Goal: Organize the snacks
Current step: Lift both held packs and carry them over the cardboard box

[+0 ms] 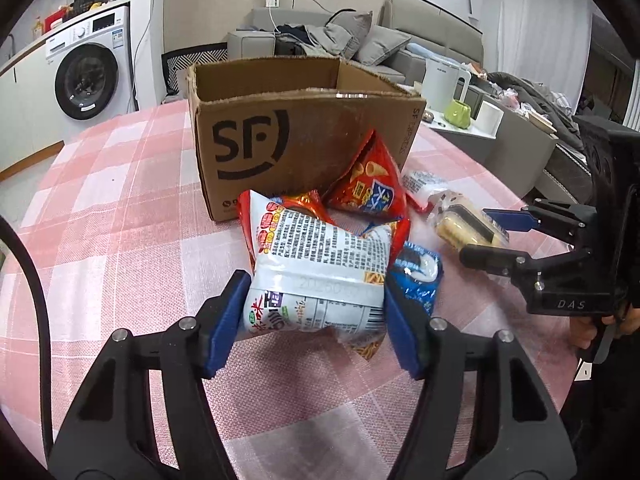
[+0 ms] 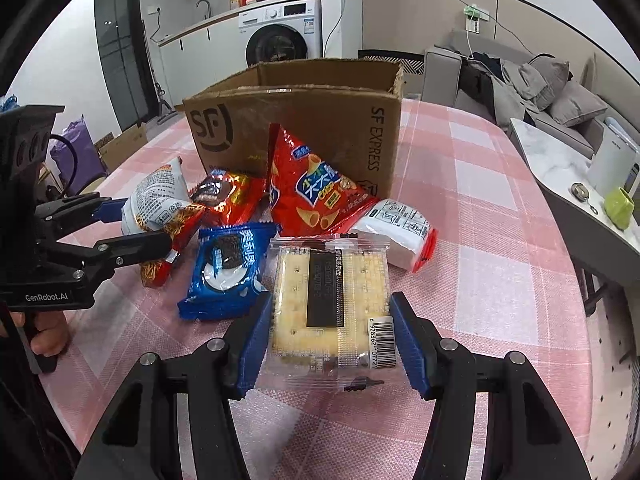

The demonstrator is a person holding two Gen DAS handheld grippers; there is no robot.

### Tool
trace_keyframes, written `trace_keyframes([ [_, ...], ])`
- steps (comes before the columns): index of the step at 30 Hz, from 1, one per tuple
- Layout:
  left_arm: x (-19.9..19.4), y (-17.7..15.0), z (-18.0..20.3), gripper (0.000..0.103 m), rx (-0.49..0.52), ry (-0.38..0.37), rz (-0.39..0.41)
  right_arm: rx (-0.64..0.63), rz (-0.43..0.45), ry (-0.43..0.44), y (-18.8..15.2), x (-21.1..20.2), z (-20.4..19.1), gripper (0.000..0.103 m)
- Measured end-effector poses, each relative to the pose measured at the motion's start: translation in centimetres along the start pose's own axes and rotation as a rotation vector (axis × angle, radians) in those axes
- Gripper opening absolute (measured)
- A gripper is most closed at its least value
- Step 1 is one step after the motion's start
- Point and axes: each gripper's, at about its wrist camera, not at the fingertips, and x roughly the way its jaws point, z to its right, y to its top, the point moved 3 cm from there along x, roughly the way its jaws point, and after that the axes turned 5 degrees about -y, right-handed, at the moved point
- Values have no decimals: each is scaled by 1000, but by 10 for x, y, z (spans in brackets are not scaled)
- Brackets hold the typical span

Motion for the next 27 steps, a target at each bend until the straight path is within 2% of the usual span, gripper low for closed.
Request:
trace_keyframes([
  [17, -25, 8, 0, 62, -8, 12, 70, 30, 111, 34, 12, -27, -1, 59],
  [27, -42, 19, -2, 62, -17, 23, 107, 67, 177, 41, 29, -48, 8, 59],
])
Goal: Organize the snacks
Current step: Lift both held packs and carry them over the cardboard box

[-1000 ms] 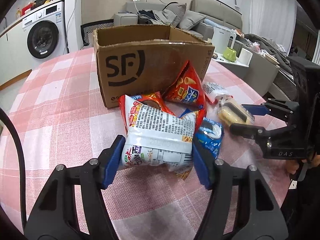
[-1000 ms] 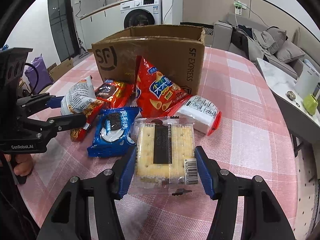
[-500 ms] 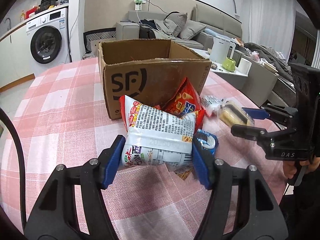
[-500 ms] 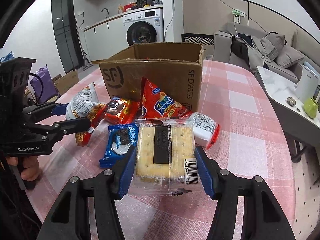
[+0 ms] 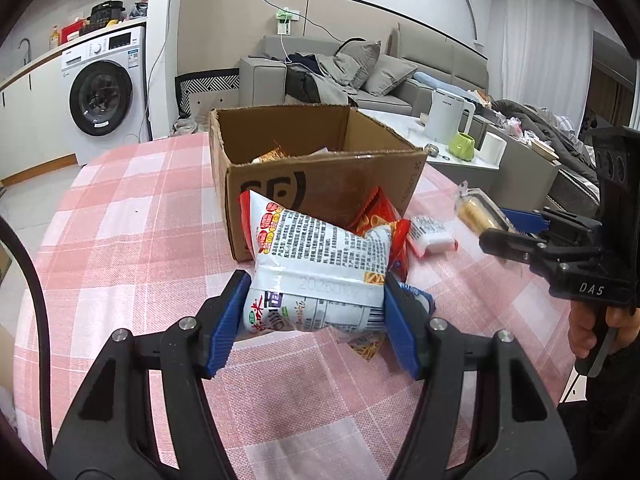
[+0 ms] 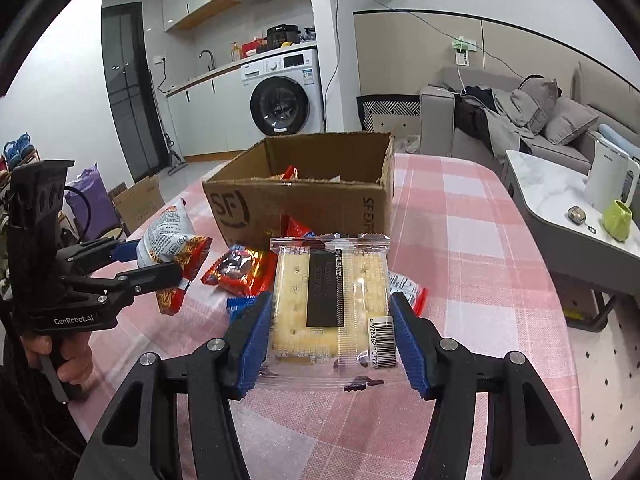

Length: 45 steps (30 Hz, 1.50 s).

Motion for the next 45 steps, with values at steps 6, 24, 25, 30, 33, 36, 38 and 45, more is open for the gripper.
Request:
trace_keyframes([
  [6, -9, 11, -1, 62, -6, 11, 26, -2, 27, 3, 14, -5, -3, 59],
  [24, -16, 57, 9, 62, -16, 24, 88, 52, 71, 39, 49, -6, -3, 59],
  [25, -15, 59, 9, 62, -17, 28, 88, 52, 72, 38, 50, -5, -3, 59],
  [30, -7, 71, 10, 62, -13, 42, 95, 70, 70, 51, 59, 1, -2, 59],
  [33, -2, 78, 9, 62, -22, 41, 94, 69, 71, 47, 64, 3, -3, 59],
  [36, 5, 85, 7, 62, -21, 49, 95, 76, 78, 56, 67, 3, -3, 59],
  [38, 9, 89, 5, 62, -20, 59, 93, 92, 78, 72, 69, 4, -2, 59],
  [45, 25, 99, -8, 62, -39, 73, 83, 120, 67, 93, 79, 13, 1, 59],
])
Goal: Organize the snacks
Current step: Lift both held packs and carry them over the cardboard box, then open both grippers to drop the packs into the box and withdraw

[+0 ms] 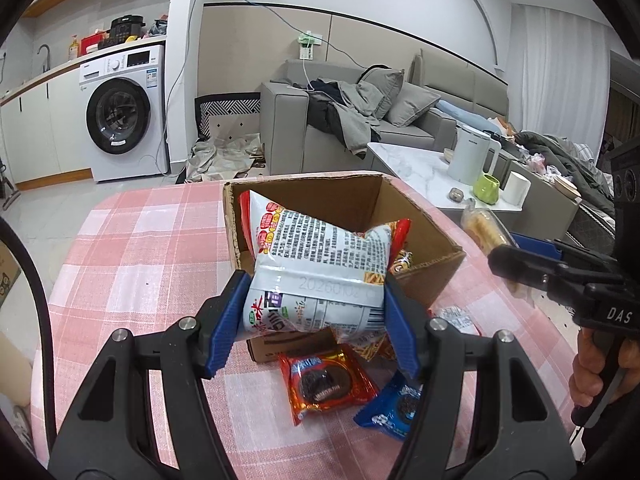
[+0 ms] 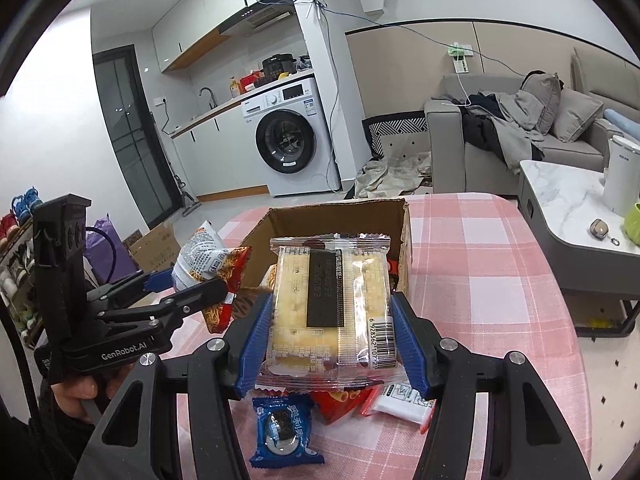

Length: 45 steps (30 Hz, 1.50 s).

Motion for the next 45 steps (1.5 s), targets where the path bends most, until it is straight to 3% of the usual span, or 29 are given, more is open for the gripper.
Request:
trace_keyframes([
  [16, 34, 23, -6, 62, 24, 19, 3, 1, -33, 5, 17, 46, -3, 59],
  [45, 86, 33, -24, 58, 24, 55, -11, 36, -69, -19, 34, 91, 12, 59],
])
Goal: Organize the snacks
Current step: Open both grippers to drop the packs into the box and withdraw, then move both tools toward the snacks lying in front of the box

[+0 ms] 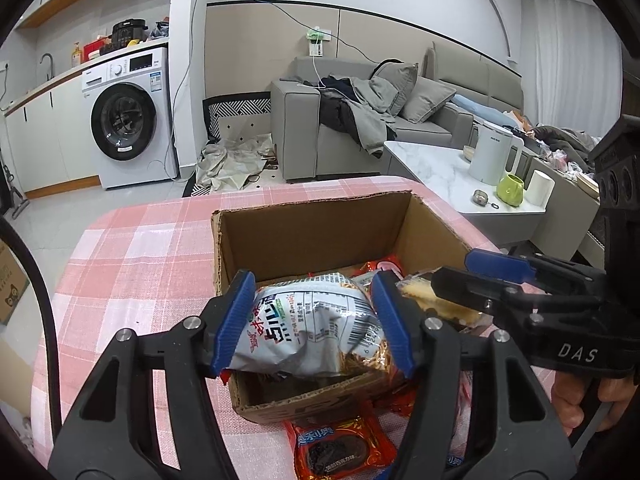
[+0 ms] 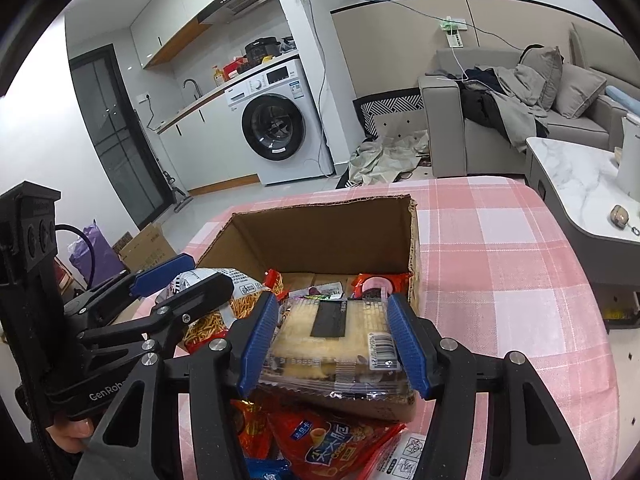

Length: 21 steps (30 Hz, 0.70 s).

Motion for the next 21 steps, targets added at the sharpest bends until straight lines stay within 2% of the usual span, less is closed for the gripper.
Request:
trace_keyframes([
  [3, -1, -1, 4, 63, 14, -1, -16, -9, 19, -3, 0, -8, 0, 65],
  [5, -4, -4, 7, 76, 23, -8, -29, -9, 63, -16, -1, -21, 1, 73],
  [6, -6, -6, 7, 80, 24, -8, -33, -9, 88, -23, -1, -27, 1, 78],
  [7, -8, -9, 7, 83, 26, -5, -33, -14, 126, -33, -2, -37, 2, 88],
  [9, -13, -14, 9, 84, 35, 1, -37, -13, 149, -52, -3, -49, 5, 99],
  [12, -21, -24, 13, 90, 44, 8, -54, -22, 116, -50, -8, -56, 9, 102],
  [14, -29, -30, 17, 103, 57, 10, -44, -18, 98, -55, -13, -59, 13, 102],
  [21, -57, -47, 25, 103, 51, -5, -22, 10, 54, -67, -31, -66, 29, 103],
])
